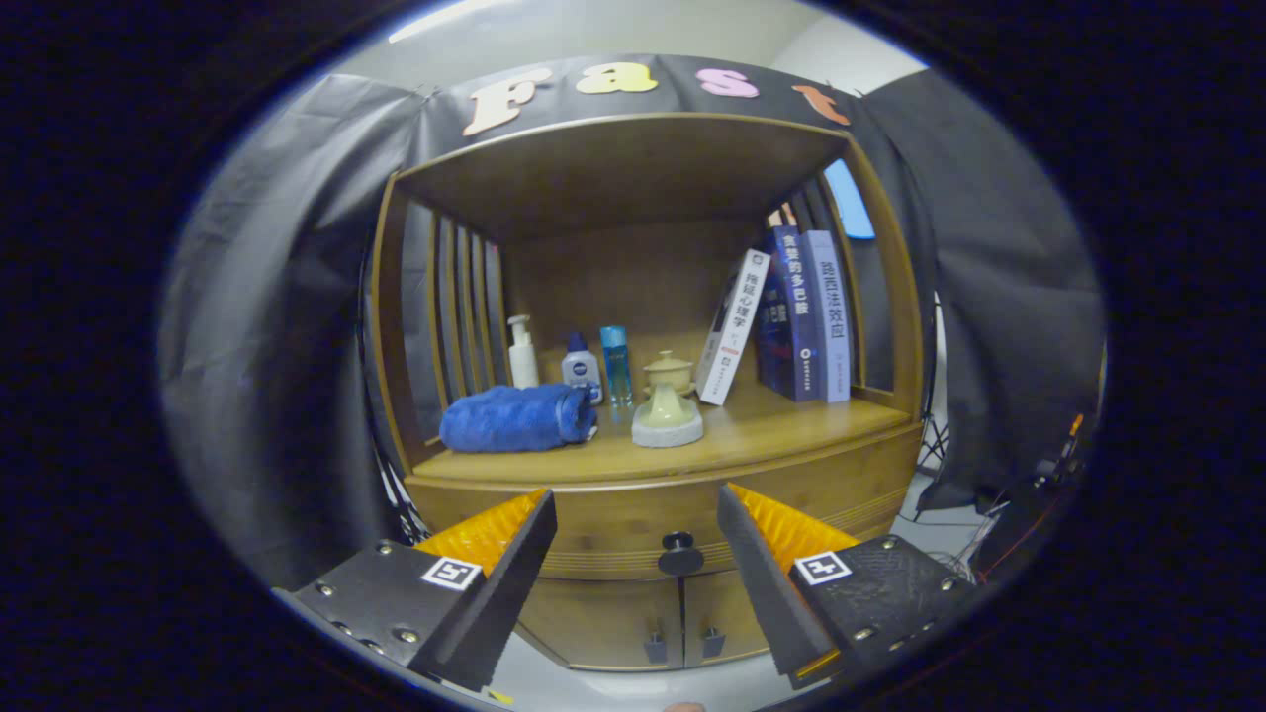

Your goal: Pull open the drawer, take out the items inside it, and place them on the countertop above the cabinet.

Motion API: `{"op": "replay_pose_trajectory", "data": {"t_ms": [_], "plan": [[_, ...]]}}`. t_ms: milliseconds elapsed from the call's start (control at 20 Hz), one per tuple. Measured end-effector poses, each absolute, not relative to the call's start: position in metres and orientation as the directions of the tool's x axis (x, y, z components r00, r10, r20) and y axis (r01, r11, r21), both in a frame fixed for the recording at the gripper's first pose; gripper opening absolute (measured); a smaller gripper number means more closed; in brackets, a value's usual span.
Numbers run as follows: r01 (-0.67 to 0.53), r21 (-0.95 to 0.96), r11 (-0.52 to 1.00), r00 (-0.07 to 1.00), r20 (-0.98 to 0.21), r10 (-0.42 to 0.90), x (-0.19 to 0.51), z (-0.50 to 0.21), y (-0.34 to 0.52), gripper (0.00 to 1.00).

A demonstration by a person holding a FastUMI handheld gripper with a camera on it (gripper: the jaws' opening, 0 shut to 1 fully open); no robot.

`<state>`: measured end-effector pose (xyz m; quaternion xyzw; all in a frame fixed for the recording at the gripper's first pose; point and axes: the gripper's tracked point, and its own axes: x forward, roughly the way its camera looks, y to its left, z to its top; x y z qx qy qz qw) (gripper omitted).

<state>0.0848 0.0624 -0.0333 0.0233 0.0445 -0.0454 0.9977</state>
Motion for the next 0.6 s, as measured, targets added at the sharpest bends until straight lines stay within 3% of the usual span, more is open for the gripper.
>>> {"op": "replay_pose_trajectory", "data": {"t_ms": [600], "plan": [[0.063,0.019,0.998,0.998,-0.012,-0.063,0.028,0.069,0.073,0.99]]}}
